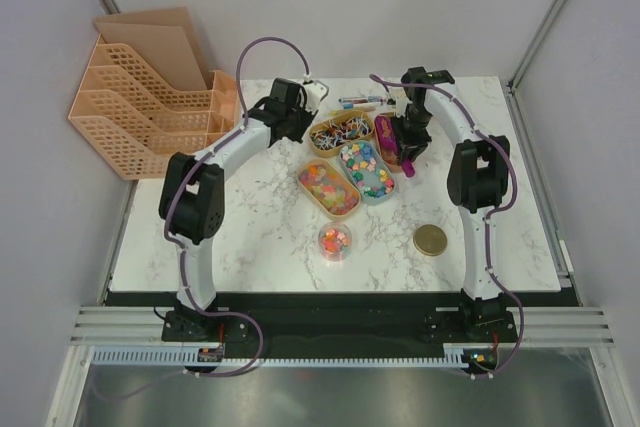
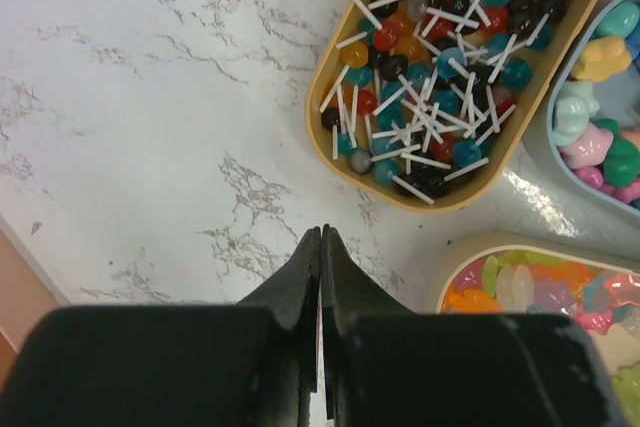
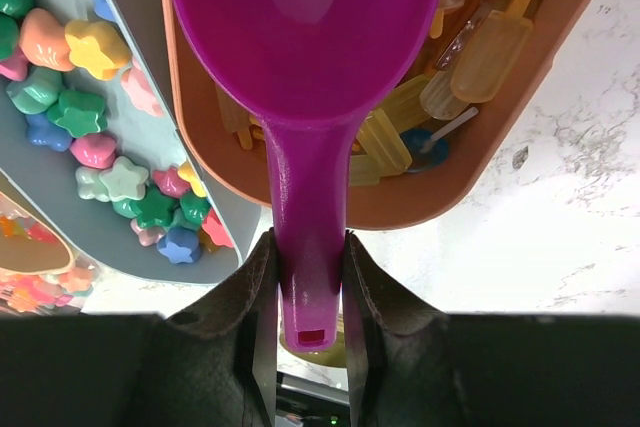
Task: Pack the candies
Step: Scoop the fake candies from the storage box.
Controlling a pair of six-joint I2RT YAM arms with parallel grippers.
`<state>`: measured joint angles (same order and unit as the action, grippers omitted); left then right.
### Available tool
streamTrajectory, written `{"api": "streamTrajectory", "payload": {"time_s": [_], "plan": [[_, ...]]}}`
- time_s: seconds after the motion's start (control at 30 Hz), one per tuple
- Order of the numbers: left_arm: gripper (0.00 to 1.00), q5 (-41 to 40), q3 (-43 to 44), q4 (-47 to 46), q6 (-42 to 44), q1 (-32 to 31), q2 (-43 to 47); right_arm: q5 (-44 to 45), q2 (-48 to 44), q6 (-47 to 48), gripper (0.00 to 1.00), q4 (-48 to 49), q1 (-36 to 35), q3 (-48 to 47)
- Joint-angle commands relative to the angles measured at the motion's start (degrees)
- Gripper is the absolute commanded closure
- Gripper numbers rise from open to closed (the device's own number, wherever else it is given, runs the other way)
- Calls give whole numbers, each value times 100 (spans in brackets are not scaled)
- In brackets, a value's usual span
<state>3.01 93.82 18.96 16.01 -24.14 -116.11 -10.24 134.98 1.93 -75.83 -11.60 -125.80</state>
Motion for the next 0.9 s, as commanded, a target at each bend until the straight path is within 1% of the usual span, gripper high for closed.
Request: {"api": "streamTrajectory", "payload": {"time_s": [0.0,0.07,0.2,0.47,0.53,0.6,0.63,0.7,0.73,0.77,0.83,0.87], "plan": [[98,-142,-250,-392,227,94,537,-40,-349,342,100,262,-18,20],[98,-212,-407,-498,227,155,634,22,-507,413,100,280,-53,-23],[98,-625,-461,-665,113,287,669,92,-884,465,100,280,-159,64],[98,-714,-488,-815,69,560,801,259,-1535,501,100,376,-238,713],[98,-714,-505,-850,78,568,862,294,-1720,702,100,359,-238,758],[98,-766,-558,-938,156,603,950,347,-2043,1123,100,455,-282,907],[98,-827,-627,-1008,192,621,968,365,-2185,1690,100,499,-317,1160],[98,-924,-698,-1122,271,700,1003,181,-2598,2326,100,526,-361,1399],[98,-951,-786,-1201,280,735,1029,267,-2878,2947,100,587,-448,1687],[98,-960,-821,-1237,280,779,1029,268,-2881,3197,100,613,-510,1829],[98,-969,-961,-1298,254,867,1065,522,-3178,3785,100,482,-668,2145],[98,-995,-997,-1368,236,893,1082,627,-3380,4258,100,438,-843,2234]]}}
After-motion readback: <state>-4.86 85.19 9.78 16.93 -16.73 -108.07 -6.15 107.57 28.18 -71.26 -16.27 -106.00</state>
